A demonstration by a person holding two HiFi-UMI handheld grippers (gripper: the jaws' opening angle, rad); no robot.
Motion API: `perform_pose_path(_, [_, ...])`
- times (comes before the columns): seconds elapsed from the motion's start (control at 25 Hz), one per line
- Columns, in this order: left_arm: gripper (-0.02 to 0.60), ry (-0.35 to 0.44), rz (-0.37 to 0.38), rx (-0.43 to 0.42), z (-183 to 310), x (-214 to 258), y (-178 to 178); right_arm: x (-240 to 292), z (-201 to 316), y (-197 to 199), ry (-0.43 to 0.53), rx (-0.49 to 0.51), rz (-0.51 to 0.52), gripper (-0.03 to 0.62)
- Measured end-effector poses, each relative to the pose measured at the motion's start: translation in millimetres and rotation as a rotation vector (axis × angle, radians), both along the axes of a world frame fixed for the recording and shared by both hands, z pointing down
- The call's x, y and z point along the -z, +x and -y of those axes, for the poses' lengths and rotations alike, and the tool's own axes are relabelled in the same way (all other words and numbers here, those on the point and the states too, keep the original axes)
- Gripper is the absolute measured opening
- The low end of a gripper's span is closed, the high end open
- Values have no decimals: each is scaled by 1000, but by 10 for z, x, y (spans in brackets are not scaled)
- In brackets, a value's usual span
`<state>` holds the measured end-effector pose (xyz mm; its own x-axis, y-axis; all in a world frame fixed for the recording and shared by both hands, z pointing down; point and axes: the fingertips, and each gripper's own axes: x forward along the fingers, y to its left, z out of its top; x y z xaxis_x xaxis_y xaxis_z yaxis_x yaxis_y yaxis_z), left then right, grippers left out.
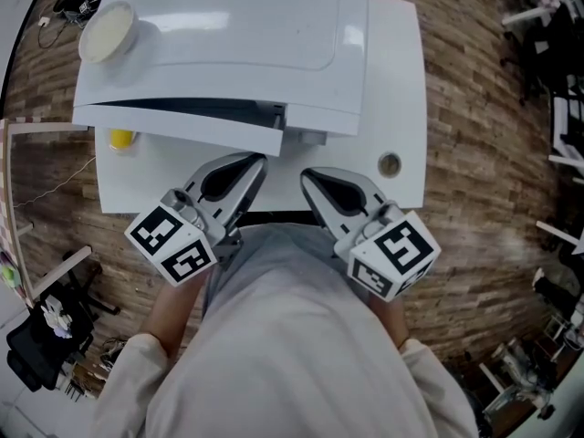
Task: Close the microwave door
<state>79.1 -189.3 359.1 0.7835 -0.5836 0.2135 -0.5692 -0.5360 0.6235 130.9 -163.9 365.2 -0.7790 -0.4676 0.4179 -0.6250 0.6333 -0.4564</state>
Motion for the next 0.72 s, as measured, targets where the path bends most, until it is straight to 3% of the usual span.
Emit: perform_pose_path(0.72, [14, 18, 7, 37, 143, 38, 51, 11, 65, 99, 12, 7, 11, 23])
